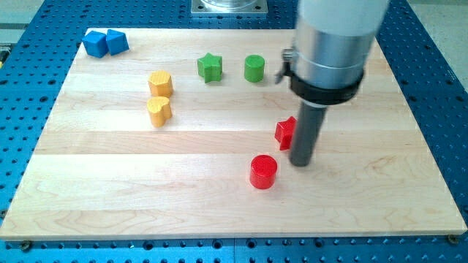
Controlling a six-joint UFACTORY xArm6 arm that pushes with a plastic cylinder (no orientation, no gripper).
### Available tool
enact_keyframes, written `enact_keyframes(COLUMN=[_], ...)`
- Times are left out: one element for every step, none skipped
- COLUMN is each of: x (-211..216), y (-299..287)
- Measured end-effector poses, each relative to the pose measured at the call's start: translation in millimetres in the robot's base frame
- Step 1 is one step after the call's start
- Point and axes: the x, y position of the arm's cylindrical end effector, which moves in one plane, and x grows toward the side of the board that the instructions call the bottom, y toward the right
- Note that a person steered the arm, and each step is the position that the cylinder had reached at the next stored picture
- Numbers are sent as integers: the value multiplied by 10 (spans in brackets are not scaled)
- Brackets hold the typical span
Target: Separate the red blocks
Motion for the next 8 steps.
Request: enact_keyframes(x=[-327,-461,-465,-451,-261,-261,-261,-261], y=[203,-491,-1005,-649,-611,-879,-1455,-1777])
